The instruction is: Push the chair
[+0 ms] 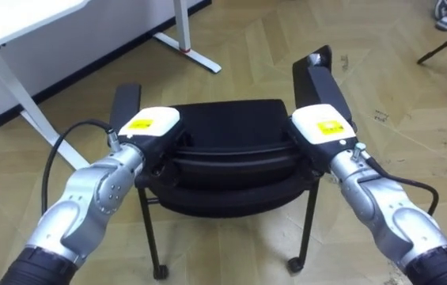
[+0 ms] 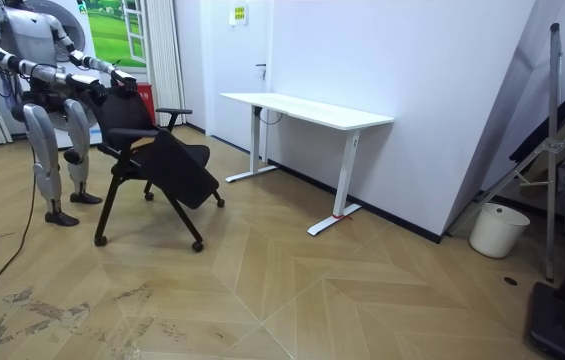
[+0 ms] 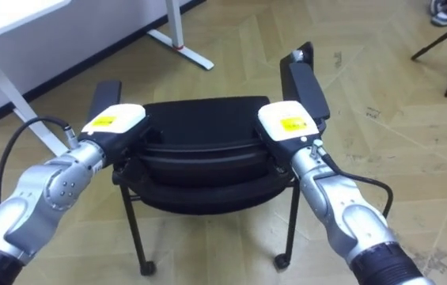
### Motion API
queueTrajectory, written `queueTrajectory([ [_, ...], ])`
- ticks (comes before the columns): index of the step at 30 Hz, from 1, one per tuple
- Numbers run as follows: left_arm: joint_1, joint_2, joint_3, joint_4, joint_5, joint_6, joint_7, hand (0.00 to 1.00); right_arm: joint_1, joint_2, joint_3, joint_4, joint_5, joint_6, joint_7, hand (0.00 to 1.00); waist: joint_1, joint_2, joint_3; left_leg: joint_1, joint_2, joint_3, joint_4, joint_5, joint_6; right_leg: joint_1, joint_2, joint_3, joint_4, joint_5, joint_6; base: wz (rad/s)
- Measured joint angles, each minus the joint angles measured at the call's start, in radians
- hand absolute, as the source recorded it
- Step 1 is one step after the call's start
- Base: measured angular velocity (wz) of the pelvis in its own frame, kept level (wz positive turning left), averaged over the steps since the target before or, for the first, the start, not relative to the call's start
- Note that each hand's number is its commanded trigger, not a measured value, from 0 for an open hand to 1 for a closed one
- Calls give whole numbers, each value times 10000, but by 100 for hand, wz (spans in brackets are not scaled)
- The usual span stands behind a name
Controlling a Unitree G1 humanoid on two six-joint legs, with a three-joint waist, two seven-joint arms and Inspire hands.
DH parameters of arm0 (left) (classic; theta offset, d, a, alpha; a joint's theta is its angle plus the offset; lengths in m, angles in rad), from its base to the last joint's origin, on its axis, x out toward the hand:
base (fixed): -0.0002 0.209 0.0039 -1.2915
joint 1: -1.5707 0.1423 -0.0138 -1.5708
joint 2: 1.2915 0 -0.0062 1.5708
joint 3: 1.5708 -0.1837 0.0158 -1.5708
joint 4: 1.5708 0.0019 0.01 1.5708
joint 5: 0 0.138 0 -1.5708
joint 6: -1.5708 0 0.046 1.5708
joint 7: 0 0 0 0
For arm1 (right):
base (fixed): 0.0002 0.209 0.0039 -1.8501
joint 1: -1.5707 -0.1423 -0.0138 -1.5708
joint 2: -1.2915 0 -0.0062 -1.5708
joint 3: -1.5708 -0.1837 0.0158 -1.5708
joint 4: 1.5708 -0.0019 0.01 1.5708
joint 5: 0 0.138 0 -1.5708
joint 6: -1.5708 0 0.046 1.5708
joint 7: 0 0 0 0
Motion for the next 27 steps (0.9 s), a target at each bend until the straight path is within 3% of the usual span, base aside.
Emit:
queueTrajectory([
  [18,-97,93,3,1,24,-115,-130,100,76,-9,-24,47,107,-137,-131,100,-88,-137,79,65,1,-66,74,-3,-6,165,-35,-208,-32,-103,-19,3],
  [20,-117,93,7,19,45,-119,-133,100,70,-5,-54,100,109,-222,-131,100,-156,-206,153,-36,6,-59,379,-53,-56,210,-99,-410,105,-196,-45,16],
  [23,-122,77,34,69,181,-147,-239,100,98,16,-53,138,124,-300,-63,100,-166,-219,236,-192,192,214,1279,-450,-134,135,-96,-567,712,-685,-130,11],
  [24,-121,79,43,160,188,-180,-245,100,99,20,-52,242,154,-413,-51,100,-170,-221,267,-335,218,317,1923,-643,-177,99,-113,-585,1133,-1000,-173,13],
  [27,-124,76,111,468,186,-282,-294,100,107,39,-52,331,210,-694,54,100,-245,-221,284,-1103,377,487,4117,-685,-177,142,-215,-760,1901,-1608,-307,15],
])
